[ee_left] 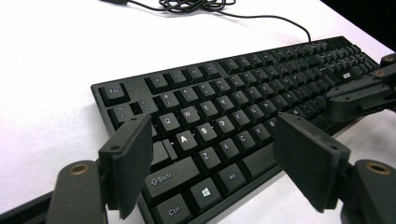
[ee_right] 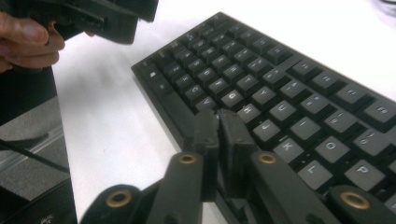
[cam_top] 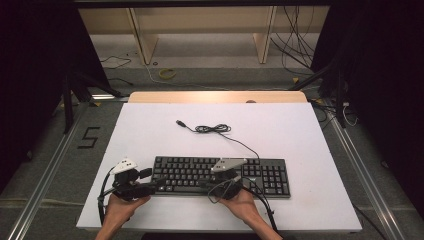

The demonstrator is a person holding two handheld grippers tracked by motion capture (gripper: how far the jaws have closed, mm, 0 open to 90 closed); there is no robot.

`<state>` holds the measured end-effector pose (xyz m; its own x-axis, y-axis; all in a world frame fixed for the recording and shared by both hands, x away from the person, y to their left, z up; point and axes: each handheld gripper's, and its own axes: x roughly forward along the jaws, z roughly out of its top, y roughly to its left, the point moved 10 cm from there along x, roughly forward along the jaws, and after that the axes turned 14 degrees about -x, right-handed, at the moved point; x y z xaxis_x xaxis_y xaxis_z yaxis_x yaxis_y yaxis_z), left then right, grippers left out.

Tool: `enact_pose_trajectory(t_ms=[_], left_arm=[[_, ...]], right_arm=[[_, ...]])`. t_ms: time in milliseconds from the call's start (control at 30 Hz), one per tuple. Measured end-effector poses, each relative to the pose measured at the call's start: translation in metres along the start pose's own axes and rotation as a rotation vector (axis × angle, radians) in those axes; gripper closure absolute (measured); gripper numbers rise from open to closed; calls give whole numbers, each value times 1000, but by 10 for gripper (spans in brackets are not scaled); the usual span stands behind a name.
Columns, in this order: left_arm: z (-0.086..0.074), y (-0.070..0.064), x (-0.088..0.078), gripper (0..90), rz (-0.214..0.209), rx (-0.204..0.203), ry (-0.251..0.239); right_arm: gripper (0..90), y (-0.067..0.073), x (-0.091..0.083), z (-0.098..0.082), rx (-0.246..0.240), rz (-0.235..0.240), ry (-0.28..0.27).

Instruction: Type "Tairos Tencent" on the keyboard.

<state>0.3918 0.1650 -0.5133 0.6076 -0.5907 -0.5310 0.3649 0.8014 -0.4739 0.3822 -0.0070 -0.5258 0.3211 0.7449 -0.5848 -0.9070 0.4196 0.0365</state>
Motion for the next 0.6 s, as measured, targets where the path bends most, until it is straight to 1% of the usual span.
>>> enact_pose_trajectory(t_ms=[167, 333, 600], left_arm=[[-1, 1, -2, 284, 1, -2, -5], [-2, 1, -4, 283, 1, -2, -9], [-3, 0, -4, 283, -2, -3, -9]], right_arm=[[900, 4, 6, -4, -5, 10, 24], [900, 6, 12, -7, -11, 10, 42], [900, 4, 15, -9, -12, -1, 52]])
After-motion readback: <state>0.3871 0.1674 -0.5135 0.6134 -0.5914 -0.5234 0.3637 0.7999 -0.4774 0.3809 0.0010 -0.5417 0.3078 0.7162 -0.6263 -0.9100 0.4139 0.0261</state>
